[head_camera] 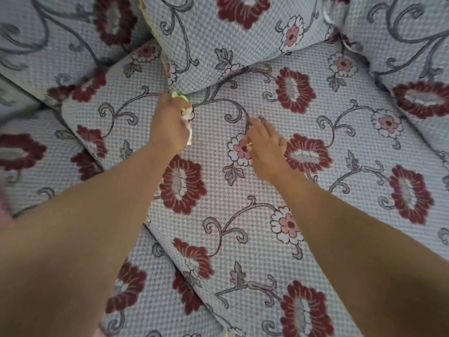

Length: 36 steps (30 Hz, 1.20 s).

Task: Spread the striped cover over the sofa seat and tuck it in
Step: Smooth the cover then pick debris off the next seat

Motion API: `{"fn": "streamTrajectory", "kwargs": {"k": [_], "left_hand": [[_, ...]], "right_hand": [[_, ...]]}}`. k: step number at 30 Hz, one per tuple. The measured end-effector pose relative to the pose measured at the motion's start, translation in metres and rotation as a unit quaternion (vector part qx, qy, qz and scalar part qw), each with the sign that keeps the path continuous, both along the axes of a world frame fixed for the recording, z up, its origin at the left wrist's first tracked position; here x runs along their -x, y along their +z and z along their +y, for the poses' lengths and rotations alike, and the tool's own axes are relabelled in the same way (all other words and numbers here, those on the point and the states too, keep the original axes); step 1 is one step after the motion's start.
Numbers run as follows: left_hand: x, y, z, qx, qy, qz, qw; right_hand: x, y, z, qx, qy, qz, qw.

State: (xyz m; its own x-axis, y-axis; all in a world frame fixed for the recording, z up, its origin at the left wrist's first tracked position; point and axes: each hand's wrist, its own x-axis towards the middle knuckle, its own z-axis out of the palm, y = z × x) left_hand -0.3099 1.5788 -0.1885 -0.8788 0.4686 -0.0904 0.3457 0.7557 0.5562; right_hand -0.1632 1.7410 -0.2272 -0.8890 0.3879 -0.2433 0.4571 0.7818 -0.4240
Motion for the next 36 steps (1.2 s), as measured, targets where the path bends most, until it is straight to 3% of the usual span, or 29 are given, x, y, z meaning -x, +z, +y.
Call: {"fn": "streamTrajectory", "kwargs": {"k": [3, 7, 10, 15, 21, 28, 32, 36], "left_hand": [[0.010, -0.007, 0.006, 0.049, -0.032, -0.004, 0.998], [0.017, -0.017, 0.013, 0.195, -0.109, -0.033, 0.974], [0.013, -0.020, 0.011, 0.228, -0.121, -0.014, 0.966], [-0.017, -0.015, -0.007, 0.209, -0.102, 0.016, 0.972], [-0.069, -0.011, -0.040, 0.192, -0.098, -0.025, 0.976], [-0.103, 0.022, -0.085, 0.085, -0.061, -0.065, 0.992], [-0.122, 0.050, -0.131, 0.038, -0.006, -0.077, 0.996], [-0.133, 0.080, -0.183, 0.011, 0.055, -0.097, 0.994]], "right_hand": [[-0.007, -0.015, -0.002, 0.023, 0.001, 0.016, 1.000], [-0.013, -0.020, -0.001, 0.038, 0.002, 0.063, 0.997], [-0.012, -0.020, 0.001, 0.053, 0.007, 0.047, 0.997], [-0.014, -0.017, -0.002, 0.051, -0.009, 0.020, 0.998], [-0.066, -0.007, -0.058, 0.018, -0.124, 0.054, 0.991], [-0.090, 0.033, -0.089, 0.197, -0.100, 0.029, 0.975], [-0.090, 0.069, -0.131, 0.311, -0.107, 0.006, 0.944], [-0.090, 0.097, -0.178, 0.318, -0.053, -0.010, 0.947]]}}
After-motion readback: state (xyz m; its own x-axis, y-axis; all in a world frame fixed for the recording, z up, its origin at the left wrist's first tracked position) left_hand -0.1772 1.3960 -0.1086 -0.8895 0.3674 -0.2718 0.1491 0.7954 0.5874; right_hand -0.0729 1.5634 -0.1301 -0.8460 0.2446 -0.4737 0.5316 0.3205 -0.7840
